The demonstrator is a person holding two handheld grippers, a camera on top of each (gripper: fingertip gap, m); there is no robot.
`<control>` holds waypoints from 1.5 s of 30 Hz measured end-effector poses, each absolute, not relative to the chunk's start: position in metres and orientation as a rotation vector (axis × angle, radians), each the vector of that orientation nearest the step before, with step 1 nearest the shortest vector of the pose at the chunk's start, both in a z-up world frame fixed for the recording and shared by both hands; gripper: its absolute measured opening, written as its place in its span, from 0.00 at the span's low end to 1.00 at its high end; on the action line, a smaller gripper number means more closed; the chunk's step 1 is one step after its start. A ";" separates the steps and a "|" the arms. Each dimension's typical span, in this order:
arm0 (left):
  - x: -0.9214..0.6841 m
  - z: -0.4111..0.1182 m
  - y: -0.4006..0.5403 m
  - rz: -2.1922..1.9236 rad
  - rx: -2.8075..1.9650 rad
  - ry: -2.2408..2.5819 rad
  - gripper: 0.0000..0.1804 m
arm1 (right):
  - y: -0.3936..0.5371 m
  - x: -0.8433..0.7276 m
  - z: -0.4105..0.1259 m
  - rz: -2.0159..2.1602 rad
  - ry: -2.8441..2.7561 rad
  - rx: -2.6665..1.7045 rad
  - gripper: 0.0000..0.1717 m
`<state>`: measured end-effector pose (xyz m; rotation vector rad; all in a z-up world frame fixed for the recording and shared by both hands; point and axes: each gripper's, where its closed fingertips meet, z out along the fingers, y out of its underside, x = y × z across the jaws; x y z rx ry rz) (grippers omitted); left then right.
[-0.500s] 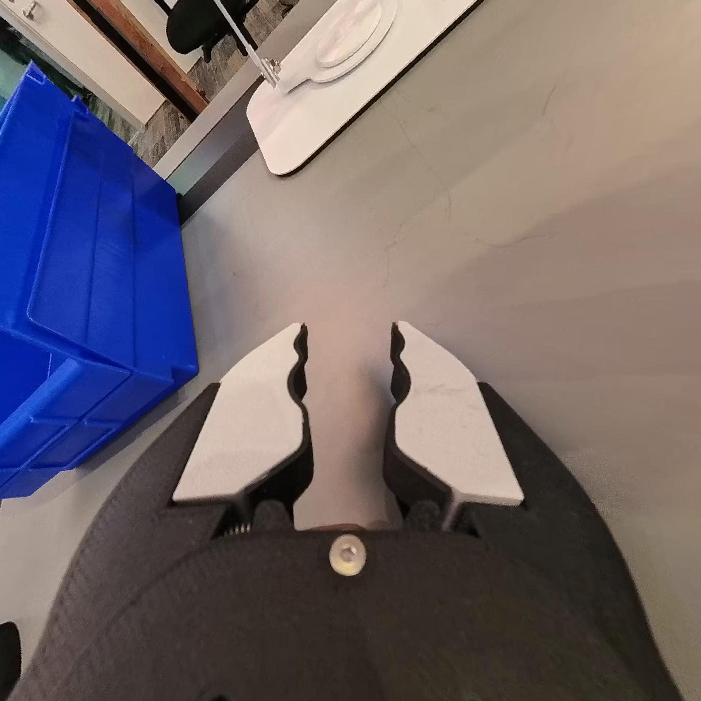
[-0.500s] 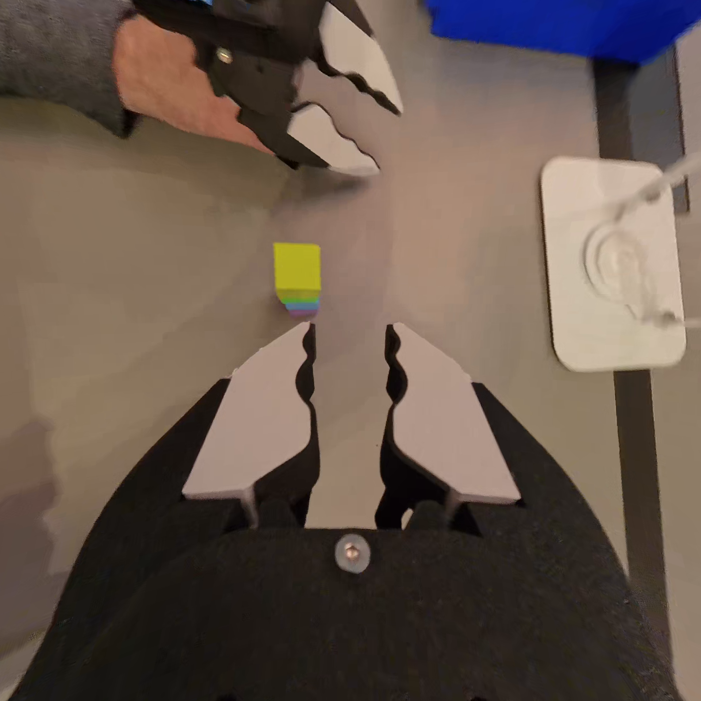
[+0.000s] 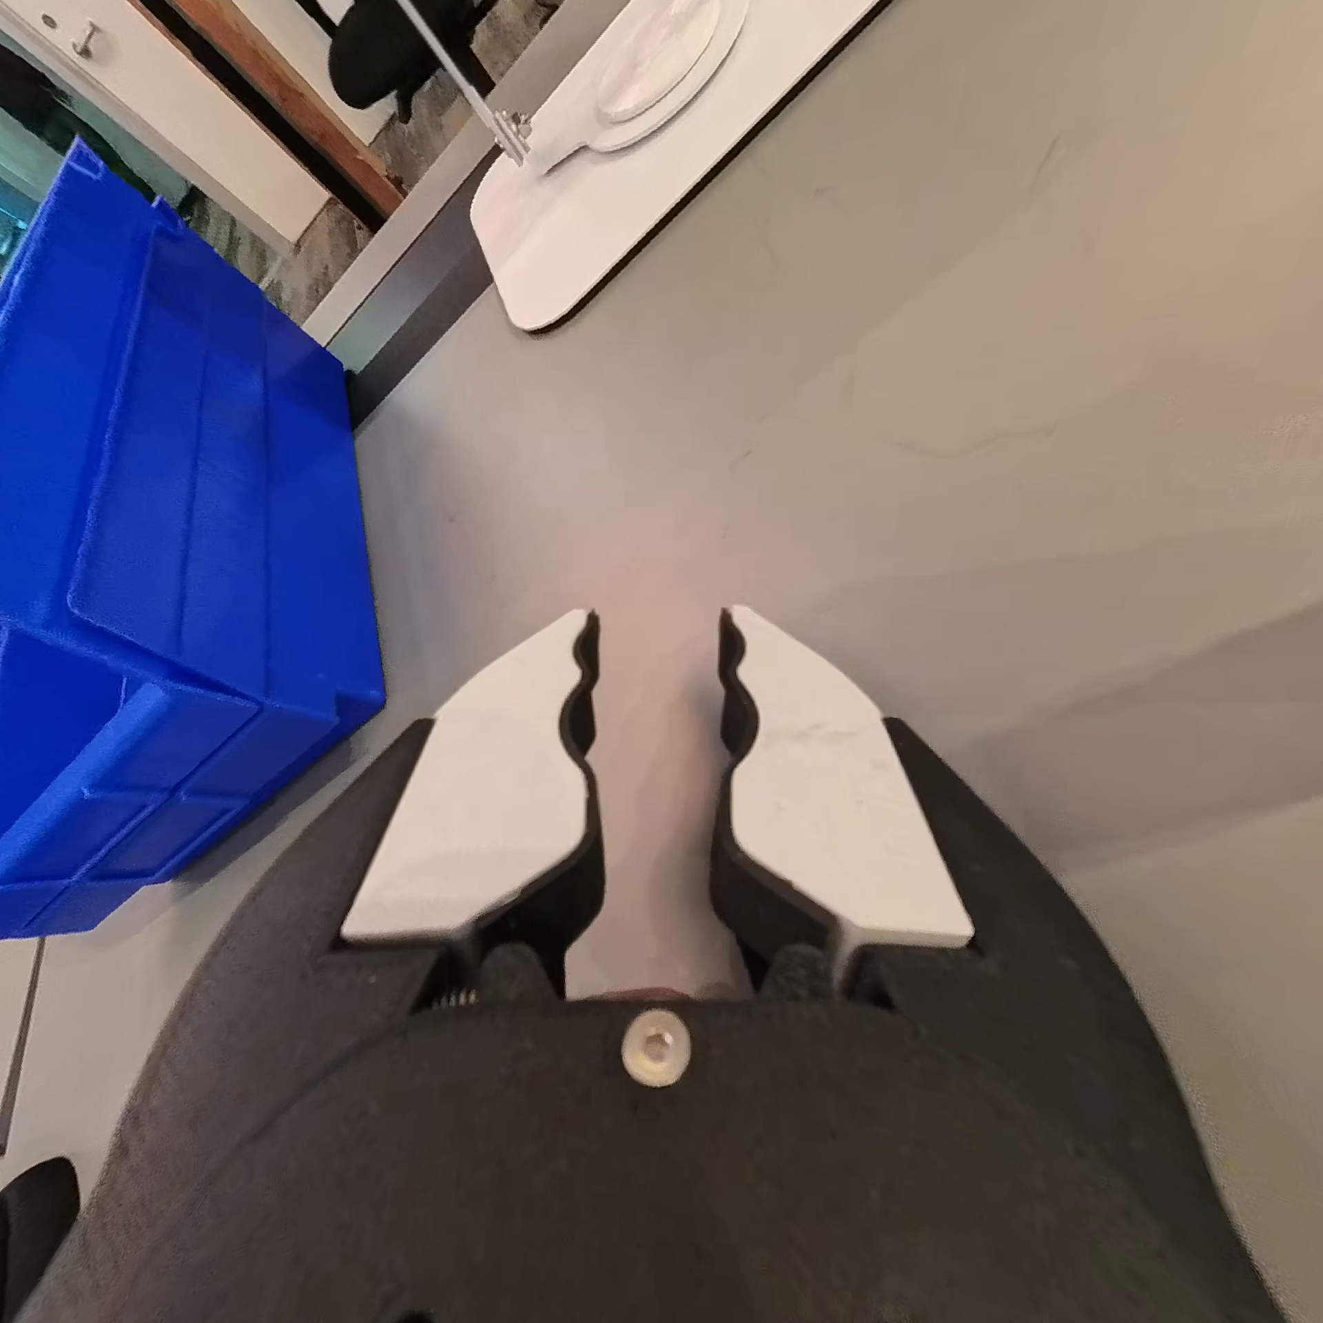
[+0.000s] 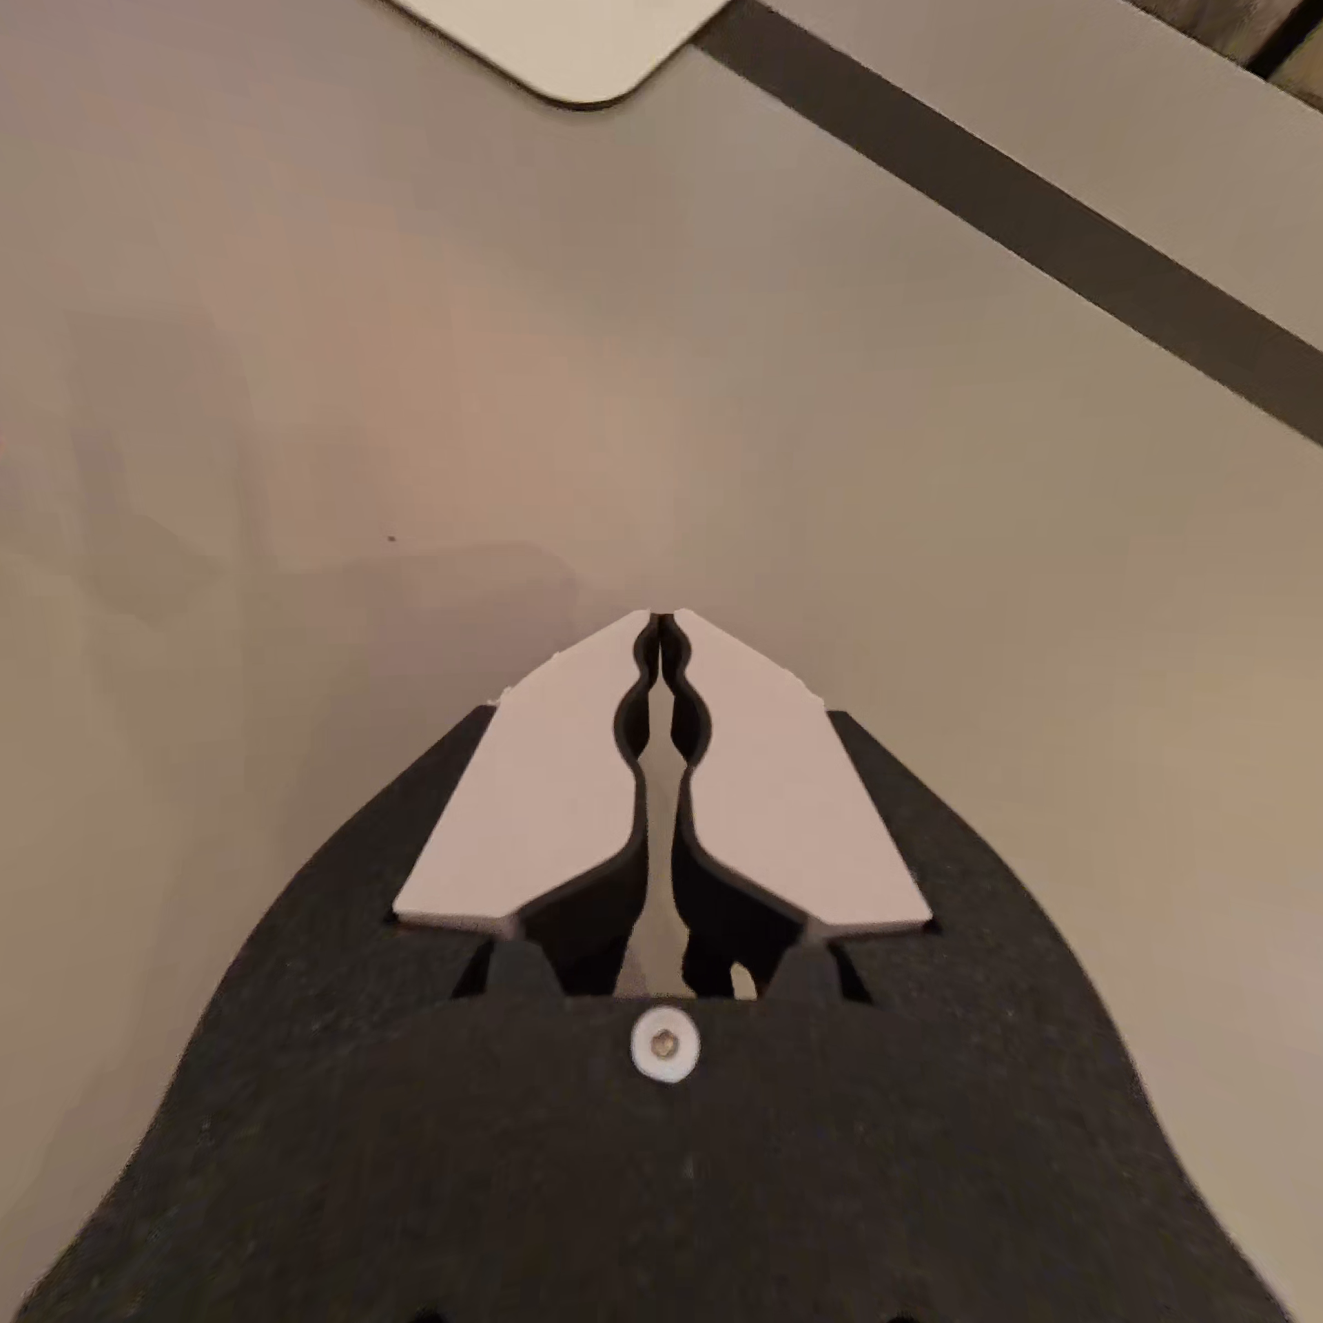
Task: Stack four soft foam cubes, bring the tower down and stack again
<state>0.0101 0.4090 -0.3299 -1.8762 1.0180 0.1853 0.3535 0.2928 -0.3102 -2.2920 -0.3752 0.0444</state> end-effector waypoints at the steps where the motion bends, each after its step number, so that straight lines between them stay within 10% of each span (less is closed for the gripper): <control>1: 0.010 -0.330 0.409 0.198 -1.873 1.025 0.15 | 0.291 0.362 -0.312 0.032 -0.338 -2.283 0.00; 45: 0.124 -0.337 0.321 -0.288 -2.174 1.097 0.00 | 0.278 0.440 -0.335 -0.144 -0.145 -2.319 0.00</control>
